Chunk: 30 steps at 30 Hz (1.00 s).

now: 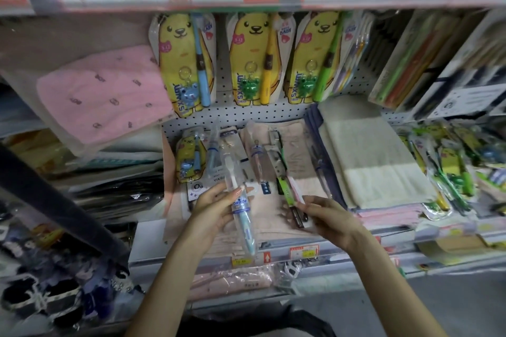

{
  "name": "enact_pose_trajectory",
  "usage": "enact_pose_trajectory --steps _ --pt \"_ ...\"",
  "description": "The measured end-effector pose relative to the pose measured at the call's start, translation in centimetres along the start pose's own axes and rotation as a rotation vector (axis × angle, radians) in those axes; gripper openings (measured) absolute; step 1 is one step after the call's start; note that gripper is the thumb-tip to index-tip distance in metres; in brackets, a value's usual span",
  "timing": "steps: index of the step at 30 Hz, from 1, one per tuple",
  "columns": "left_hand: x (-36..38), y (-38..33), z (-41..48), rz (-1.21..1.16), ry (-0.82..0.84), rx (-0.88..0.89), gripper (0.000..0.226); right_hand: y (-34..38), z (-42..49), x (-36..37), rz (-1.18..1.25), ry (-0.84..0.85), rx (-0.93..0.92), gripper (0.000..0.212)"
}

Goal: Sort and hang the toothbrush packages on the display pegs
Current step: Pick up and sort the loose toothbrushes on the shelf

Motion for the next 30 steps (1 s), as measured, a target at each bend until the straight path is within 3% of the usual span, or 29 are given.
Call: enact_pose_trajectory --steps 2,5,9,13,18,22,26,30 --pt "0.5 0.2 -0.2 0.022 0.027 -0.015 0.030 -0.3 -0.7 -0.1 0.007 0.046 -0.027 0.048" --pt "1.1 0.6 -0.5 0.021 0.041 -0.045 0.025 -0.2 -2.1 0.3 0.024 0.125 -0.111 0.057" --pt "2.7 1.5 -1.0 0.060 0.113 -0.083 0.039 -0.7 -3.5 0.5 0.055 0.206 -0.188 0.079" --pt "4.7 2.6 -1.6 0.048 0.210 -0.116 0.028 -1.1 -4.9 0.1 0.083 0.165 -0.254 0.074" --pt "7.3 3.4 -2.1 -0.019 0.267 -0.119 0.055 -1.4 -6.1 -1.8 0.190 0.061 -0.289 0.075" --pt "10.2 3.2 -2.2 0.128 0.351 -0.070 0.036 -0.2 -6.5 -4.5 0.208 -0.021 -0.374 0.072" --pt "14.7 2.6 -1.9 0.258 0.379 0.003 0.031 2.1 -7.5 -7.9 0.150 -0.058 -0.438 0.039" --pt "20.8 2.9 -2.0 0.329 0.427 0.019 0.028 4.7 -8.3 -12.7 0.094 -0.130 -0.480 0.047"
Point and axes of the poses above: each hand's wrist, its own z-axis towards the middle knuckle, its own x-axis out of the palm, y = z × x, the point moved 5 cm from there along z, towards the middle knuckle, and after that the axes turned 7 degrees about -y, right-handed, at the moved point
